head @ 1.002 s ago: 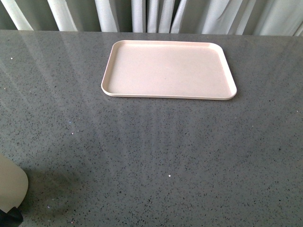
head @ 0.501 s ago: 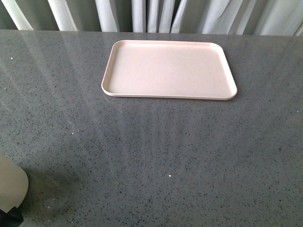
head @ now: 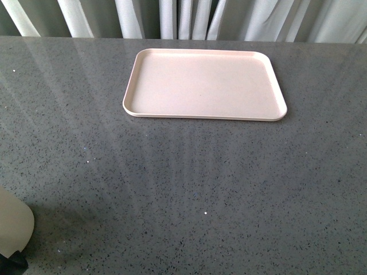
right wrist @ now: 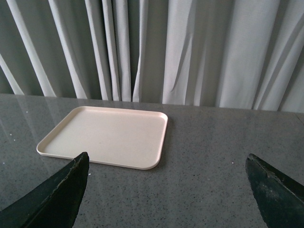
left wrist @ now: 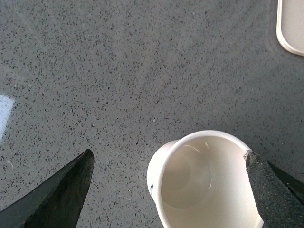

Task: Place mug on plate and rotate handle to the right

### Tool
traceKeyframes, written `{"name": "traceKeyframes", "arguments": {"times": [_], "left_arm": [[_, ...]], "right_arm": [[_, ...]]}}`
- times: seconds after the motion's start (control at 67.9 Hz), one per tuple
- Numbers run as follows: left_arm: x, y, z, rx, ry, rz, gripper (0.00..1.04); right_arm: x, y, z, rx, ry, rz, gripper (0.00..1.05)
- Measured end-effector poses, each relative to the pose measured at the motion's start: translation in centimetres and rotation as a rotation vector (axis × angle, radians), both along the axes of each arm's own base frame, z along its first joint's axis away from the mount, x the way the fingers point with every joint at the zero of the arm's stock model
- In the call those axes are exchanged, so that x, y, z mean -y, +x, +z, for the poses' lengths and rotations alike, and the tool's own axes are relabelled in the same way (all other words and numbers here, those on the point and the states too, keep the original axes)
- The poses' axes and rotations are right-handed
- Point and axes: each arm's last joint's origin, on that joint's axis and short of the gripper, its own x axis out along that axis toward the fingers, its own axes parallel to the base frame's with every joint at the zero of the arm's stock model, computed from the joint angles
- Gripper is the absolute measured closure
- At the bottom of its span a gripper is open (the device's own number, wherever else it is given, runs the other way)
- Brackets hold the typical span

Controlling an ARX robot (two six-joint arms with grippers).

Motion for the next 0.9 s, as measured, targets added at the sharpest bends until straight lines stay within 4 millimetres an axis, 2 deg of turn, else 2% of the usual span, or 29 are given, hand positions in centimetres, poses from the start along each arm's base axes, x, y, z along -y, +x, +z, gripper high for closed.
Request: {"name": "traceKeyframes", "arguments": {"times": [0.545,0.825,0.898], "left_arm": [[0.3,-0.1,-3.7,-0.118,-0.020,-0.045,0.09],[0.7,-0.1,-4.6,-0.146,-0.014,-0.069,0.10],[1.0,0.1,-4.8,-0.153,0.003,-0.077,0.28]], "right_arm": [[0.0,0.0,0.0,0.000,0.000,0.000,0.09],[0.0,0.0,0.0,0.000,0.000,0.000,0.09],[0.0,0.0,0.0,0.000,0.000,0.000,0.09]]}}
